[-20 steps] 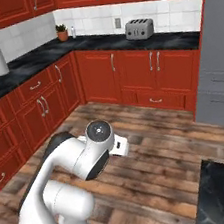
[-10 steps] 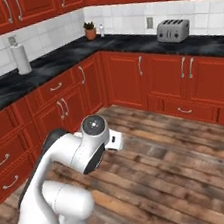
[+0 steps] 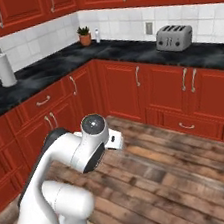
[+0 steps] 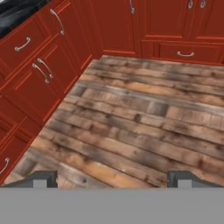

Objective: Place the drinks on the dining counter in a tight cluster.

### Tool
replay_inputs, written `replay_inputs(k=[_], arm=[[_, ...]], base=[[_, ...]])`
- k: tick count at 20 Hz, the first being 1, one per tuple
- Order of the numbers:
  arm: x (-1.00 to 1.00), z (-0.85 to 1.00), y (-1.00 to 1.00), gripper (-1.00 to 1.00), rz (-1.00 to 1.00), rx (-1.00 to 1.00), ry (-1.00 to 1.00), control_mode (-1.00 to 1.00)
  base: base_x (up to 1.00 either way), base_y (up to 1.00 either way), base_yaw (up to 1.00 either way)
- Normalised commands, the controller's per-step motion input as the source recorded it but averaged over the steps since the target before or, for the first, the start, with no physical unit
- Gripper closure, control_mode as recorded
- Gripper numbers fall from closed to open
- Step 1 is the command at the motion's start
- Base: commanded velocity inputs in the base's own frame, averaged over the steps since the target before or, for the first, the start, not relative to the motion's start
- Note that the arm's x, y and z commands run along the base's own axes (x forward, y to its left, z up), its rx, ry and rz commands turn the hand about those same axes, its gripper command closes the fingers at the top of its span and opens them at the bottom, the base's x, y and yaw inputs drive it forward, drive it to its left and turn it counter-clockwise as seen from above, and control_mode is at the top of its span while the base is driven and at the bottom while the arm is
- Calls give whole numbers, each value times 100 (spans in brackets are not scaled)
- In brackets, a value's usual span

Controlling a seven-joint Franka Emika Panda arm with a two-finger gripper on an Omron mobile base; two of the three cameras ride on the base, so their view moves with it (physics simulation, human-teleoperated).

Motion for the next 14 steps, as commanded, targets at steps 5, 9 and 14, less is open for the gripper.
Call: replay_inputs(k=[5,9,14], arm=[[0,0,0,-100,0,0,0,100],[0,0,0,-100,0,0,0,100],[0,0,0,-100,0,0,0,100]], base=[[94,4,3],[86,9,16],[74,0,31]])
